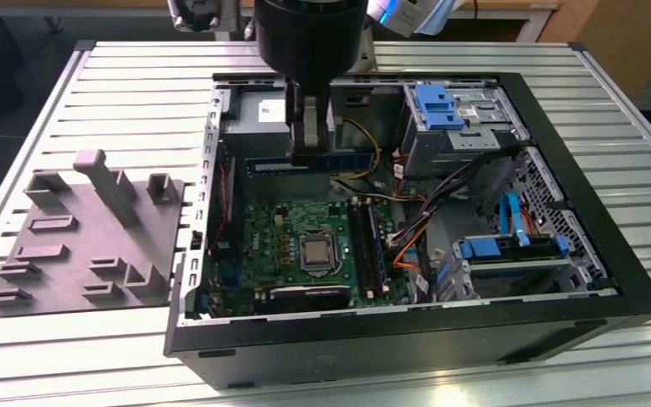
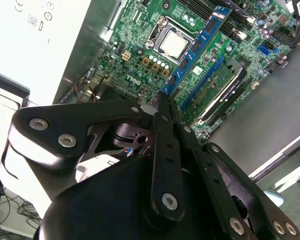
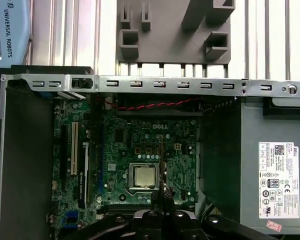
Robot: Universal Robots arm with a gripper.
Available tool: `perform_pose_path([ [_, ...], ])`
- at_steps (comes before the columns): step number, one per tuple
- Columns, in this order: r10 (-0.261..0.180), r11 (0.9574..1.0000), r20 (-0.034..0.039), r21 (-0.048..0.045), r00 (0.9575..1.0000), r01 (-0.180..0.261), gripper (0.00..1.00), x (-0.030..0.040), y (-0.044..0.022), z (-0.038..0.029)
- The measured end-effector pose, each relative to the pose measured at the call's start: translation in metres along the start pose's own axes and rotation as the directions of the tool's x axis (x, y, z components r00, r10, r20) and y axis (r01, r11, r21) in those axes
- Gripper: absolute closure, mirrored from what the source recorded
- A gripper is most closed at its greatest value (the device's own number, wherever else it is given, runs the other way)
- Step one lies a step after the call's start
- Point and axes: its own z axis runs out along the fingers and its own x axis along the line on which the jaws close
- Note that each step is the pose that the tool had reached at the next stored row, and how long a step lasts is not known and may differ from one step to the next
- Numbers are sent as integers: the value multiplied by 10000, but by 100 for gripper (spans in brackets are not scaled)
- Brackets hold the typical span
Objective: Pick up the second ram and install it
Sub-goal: 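Pick up the second ram and move it above second insertion slot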
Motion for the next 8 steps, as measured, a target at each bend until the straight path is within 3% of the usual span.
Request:
perform_pose_path([
  [8,1,10000,-1,0,10000,-1,88,1,-8,19],
])
